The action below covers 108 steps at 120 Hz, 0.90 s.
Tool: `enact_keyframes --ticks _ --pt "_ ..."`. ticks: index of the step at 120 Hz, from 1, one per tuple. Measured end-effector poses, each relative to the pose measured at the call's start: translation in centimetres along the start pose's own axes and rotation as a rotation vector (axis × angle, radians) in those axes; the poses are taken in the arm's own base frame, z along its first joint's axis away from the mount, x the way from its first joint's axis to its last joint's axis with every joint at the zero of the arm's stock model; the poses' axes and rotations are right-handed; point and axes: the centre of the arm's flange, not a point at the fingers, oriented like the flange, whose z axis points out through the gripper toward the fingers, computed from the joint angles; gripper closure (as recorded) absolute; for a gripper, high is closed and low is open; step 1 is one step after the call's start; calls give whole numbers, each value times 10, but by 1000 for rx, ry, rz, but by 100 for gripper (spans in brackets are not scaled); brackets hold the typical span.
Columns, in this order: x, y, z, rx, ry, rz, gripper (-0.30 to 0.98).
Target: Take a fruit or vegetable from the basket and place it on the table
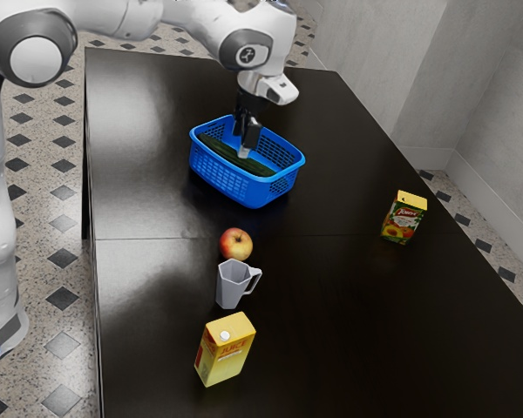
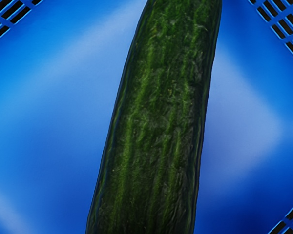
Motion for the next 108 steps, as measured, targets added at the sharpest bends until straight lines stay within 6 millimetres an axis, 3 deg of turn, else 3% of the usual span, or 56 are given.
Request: enact_keyframes --ticks 46,86,108 --pt "7 -1 15 -9 -14 14 0" --pt "4 -23 31 -22 -32 -20 0" --pt "7 -21 34 -20 -30 -12 0"
